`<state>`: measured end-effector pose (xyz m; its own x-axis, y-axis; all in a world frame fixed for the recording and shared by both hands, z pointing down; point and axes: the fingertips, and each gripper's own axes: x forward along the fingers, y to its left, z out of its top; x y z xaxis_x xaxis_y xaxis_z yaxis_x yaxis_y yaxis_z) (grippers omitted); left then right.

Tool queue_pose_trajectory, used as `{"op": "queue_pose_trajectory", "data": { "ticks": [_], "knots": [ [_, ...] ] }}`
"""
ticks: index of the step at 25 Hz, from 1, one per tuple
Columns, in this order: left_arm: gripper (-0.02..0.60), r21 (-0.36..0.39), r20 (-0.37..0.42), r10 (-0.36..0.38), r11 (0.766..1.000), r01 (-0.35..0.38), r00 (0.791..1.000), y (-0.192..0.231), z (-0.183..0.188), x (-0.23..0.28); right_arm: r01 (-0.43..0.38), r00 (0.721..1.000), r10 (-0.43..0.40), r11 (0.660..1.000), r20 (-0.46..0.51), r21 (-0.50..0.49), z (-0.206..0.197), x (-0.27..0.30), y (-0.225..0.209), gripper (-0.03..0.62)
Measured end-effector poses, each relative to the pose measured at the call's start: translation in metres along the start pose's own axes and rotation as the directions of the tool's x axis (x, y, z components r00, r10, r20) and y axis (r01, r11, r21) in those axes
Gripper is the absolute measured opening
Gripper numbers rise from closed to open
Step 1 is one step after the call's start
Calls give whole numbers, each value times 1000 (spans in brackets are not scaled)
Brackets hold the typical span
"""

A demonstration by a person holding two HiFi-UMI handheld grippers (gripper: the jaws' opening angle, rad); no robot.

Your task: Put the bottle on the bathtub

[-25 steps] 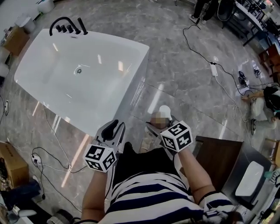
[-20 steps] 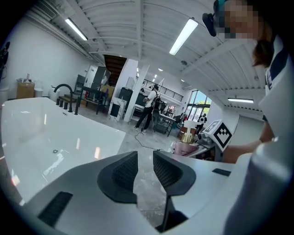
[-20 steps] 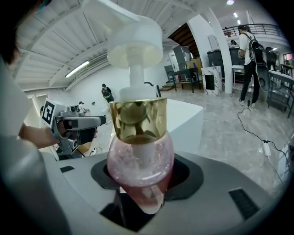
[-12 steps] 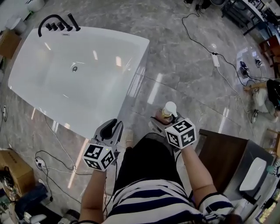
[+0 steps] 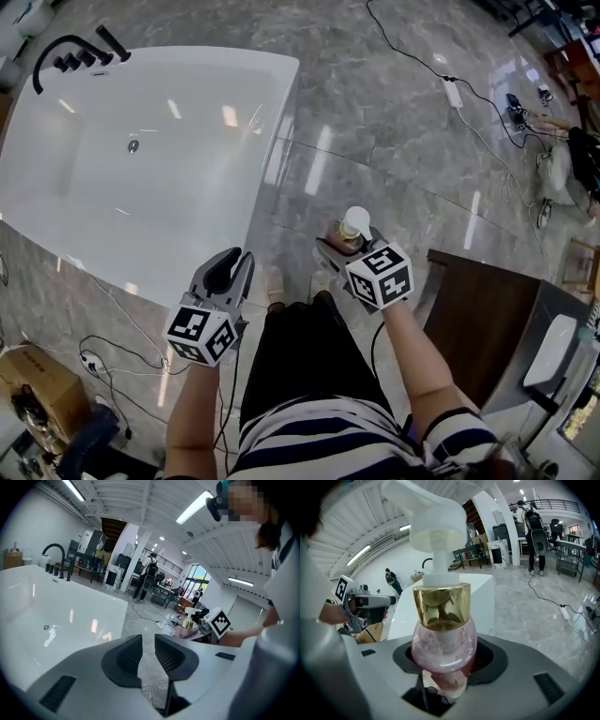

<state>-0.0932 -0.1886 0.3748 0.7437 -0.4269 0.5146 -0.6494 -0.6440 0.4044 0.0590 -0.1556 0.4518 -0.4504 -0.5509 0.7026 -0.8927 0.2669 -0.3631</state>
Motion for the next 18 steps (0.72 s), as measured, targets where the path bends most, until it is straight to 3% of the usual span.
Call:
{"op": "queue_pose_trajectory", "data": {
  "ticks": [5,11,18],
  "knots": [
    [92,-13,-6,-29,1000,28,1000,3,-7,20,24,1000,-23,1000,-17,6,-15,22,-17,230],
    [92,23,-28,-32,999,33,999,4,-22,54,39,998,-38,999,-44,29,-41,53,-42,230],
    [91,45,-61,-102,993,105,993,-28,-58,95,51,998,-47,996,-51,73,-78,88,-74,231]
  ]
}}
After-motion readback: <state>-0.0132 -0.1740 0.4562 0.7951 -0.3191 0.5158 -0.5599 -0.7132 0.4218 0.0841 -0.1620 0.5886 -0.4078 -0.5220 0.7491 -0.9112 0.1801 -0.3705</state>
